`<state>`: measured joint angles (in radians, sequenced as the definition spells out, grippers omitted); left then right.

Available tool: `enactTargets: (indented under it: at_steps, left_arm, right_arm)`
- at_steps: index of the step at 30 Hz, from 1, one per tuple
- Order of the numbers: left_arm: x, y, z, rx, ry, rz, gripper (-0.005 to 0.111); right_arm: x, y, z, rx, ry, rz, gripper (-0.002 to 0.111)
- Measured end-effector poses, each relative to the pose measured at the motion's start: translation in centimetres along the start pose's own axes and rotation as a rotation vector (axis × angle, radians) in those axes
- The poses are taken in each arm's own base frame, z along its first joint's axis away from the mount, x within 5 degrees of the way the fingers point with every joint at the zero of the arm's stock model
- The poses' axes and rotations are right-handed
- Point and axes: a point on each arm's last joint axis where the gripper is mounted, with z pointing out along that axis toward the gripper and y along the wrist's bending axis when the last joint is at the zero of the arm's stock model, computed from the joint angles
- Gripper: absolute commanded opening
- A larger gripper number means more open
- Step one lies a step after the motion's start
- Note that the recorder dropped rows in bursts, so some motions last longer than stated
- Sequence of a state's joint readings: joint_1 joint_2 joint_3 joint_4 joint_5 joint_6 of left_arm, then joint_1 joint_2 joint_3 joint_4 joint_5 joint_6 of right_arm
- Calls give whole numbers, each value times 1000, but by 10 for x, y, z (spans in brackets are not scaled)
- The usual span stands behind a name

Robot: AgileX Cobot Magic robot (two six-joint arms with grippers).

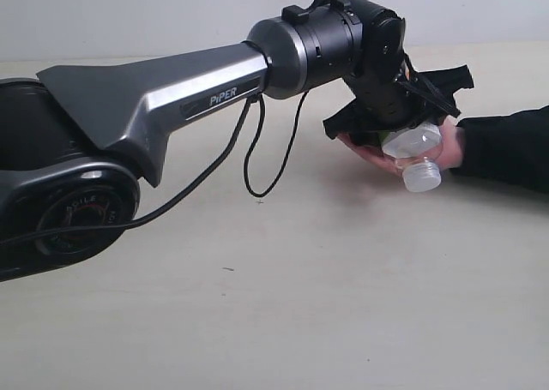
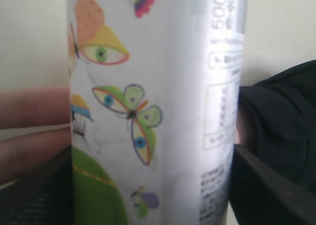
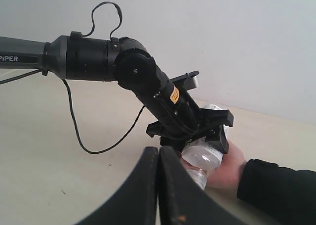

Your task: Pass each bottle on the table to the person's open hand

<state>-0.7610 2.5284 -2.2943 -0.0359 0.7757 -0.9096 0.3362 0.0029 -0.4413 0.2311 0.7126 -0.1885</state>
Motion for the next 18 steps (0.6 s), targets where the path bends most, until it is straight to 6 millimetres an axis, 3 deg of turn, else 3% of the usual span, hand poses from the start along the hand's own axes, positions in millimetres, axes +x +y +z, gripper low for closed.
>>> enactTargets:
  at_steps: [18]
  left_arm:
    - [0, 0, 0, 1, 1, 37, 73]
  right_arm:
    - [0, 0, 0, 0, 0, 0, 0]
